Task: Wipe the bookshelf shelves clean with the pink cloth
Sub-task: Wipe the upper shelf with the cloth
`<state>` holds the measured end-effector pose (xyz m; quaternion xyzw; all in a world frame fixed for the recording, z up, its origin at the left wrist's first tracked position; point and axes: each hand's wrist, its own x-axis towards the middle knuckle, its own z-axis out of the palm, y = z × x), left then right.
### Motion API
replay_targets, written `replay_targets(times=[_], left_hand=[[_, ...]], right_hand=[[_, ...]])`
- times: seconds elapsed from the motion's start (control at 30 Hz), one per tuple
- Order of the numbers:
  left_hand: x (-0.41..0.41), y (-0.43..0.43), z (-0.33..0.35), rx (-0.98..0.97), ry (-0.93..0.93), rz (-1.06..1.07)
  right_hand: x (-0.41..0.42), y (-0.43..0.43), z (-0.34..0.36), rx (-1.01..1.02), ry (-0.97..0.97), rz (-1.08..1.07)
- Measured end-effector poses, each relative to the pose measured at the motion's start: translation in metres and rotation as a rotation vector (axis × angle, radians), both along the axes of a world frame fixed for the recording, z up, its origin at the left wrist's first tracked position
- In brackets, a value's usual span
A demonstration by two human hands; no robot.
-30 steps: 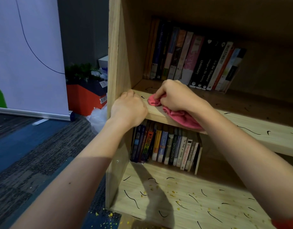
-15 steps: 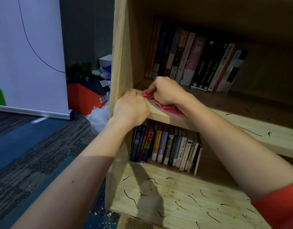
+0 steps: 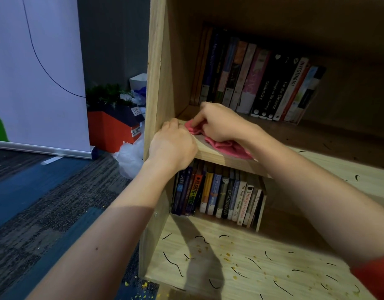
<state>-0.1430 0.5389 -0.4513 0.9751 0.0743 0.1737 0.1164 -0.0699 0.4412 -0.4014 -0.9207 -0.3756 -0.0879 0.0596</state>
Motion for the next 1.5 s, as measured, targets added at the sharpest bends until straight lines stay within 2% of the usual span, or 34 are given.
replay_targets(times=[0.17,0.33,0.43,0.57,0.67,0.8,0.93,1.07,1.17,1.23,1.33,1.37,1.4,1.43,1.5], left_hand=[[0.0,-0.001,0.0,-0.01,-0.001,0.004],[0.001,0.0,0.001,-0.01,-0.003,0.001],[0.001,0.001,0.002,-0.004,0.034,-0.009],[0.006,0.005,0.002,0.027,0.068,-0.023],[0.003,0.002,0.003,-0.028,0.061,-0.007],[-0.001,0.0,0.001,-0.142,0.002,-0.025],[-0.002,0.001,0.004,-0.184,0.006,-0.045],[-0.001,0.002,0.007,-0.229,0.04,-0.041],[0.0,0.002,0.011,-0.323,0.07,-0.016],[0.001,0.002,0.014,-0.353,0.049,-0.003],[0.001,0.005,0.017,-0.472,0.003,-0.056],[0.0,0.007,0.018,-0.527,-0.002,-0.087],[-0.001,0.007,0.019,-0.576,-0.008,-0.119],[-0.001,0.007,0.021,-0.603,-0.007,-0.145],[-0.001,0.005,0.023,-0.636,-0.011,-0.171]], right_hand=[[0.017,-0.002,0.004,-0.019,-0.013,-0.068],[0.008,-0.003,-0.004,0.009,-0.017,0.038],[0.016,-0.007,0.001,0.007,0.018,0.022],[0.014,0.009,0.001,-0.046,-0.034,0.019],[0.005,-0.005,0.003,-0.067,0.024,0.074],[0.013,-0.017,0.012,-0.138,0.046,-0.033],[0.013,0.011,0.004,-0.108,-0.005,-0.052],[0.013,-0.002,0.001,-0.037,0.093,0.004],[0.015,-0.001,-0.002,-0.067,0.072,-0.122],[0.01,0.005,0.0,0.037,0.23,-0.148],[-0.004,-0.011,0.018,0.578,0.687,-0.132],[-0.007,-0.023,0.024,0.73,0.738,-0.141],[-0.009,-0.035,0.029,0.793,0.72,-0.146],[-0.014,-0.046,0.032,0.746,0.643,-0.15],[-0.029,-0.056,0.03,0.48,0.466,-0.126]])
